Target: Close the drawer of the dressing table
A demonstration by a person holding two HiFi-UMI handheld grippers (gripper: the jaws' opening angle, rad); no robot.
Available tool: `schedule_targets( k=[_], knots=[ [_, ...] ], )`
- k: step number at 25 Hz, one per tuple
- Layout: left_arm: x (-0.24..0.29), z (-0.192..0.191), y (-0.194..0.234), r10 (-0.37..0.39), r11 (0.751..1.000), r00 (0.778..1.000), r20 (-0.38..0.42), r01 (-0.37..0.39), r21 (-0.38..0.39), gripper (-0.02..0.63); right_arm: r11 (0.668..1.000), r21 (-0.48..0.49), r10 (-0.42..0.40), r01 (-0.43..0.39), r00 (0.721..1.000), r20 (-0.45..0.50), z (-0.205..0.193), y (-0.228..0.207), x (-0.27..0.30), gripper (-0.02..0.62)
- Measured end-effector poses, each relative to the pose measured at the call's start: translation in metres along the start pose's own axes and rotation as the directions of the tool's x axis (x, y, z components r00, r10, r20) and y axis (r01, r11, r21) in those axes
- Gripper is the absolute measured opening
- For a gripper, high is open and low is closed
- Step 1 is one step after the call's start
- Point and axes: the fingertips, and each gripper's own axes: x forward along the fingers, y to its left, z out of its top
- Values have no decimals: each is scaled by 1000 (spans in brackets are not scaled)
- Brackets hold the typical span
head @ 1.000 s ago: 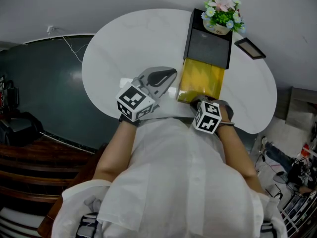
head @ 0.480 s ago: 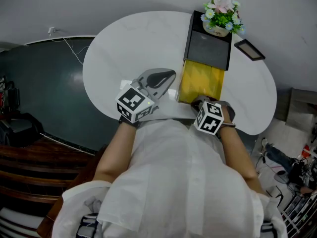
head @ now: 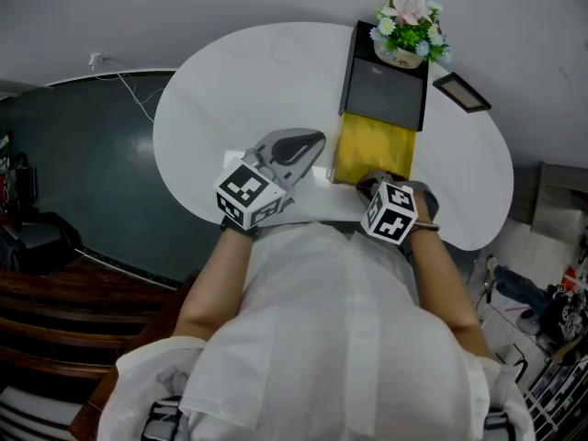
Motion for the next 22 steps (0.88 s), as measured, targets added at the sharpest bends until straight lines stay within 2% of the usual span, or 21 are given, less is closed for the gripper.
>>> schedule_targets(
  k=[22],
  knots=[
    [7,-1,7,4,1000,1000,-8,-4,-11,18,1000,8,2,-2,1000,-3,-2,-17,6,20]
  ],
)
